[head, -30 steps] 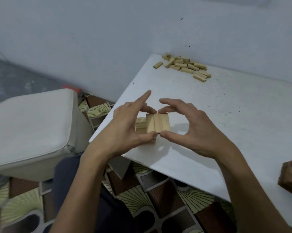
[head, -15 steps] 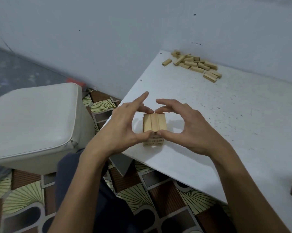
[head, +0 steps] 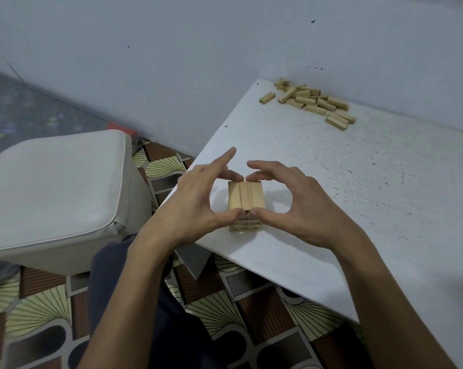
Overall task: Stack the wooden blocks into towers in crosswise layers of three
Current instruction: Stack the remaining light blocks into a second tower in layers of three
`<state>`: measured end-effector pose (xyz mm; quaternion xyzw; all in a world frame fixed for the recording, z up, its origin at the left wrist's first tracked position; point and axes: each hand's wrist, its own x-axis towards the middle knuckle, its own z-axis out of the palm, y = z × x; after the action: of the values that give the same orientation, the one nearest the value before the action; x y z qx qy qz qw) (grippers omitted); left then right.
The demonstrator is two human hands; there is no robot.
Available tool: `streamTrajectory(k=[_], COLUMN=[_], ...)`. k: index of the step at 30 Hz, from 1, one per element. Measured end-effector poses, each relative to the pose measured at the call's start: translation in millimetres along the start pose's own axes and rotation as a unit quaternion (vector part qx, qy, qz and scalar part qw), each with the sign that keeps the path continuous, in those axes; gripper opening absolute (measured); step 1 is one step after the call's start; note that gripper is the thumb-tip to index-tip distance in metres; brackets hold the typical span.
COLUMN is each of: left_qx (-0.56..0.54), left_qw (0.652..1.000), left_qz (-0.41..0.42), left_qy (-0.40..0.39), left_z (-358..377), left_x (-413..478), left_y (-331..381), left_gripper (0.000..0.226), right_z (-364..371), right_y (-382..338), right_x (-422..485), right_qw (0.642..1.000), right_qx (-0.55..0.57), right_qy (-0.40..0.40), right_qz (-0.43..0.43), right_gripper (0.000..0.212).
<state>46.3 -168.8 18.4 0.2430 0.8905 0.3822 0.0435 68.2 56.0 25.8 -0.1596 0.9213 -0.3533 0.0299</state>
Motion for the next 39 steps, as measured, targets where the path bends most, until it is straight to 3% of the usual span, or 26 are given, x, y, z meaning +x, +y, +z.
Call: streamTrajectory(k=[14, 39], left_qx=[-0.003, -0.009], left_qw=[1.000, 1.000], left_qz=[-0.017, -0.023], left_qy=[0.004, 0.003], left_z=[1.3, 7.9], left_x=[-4.7, -3.3], left_y=[-7.4, -5.8], left_gripper=[0.104, 0.097], right_z=[-2.5, 2.4], right_y=[5.4, 15.1], right_x=[-7.1, -3.3], right_qw=[1.000, 0.999], right_qx=[0.023, 0.050], right_qy=[0.014, -0.013], right_qz=[-0.015, -0.013], right_gripper=[0.072, 0.066])
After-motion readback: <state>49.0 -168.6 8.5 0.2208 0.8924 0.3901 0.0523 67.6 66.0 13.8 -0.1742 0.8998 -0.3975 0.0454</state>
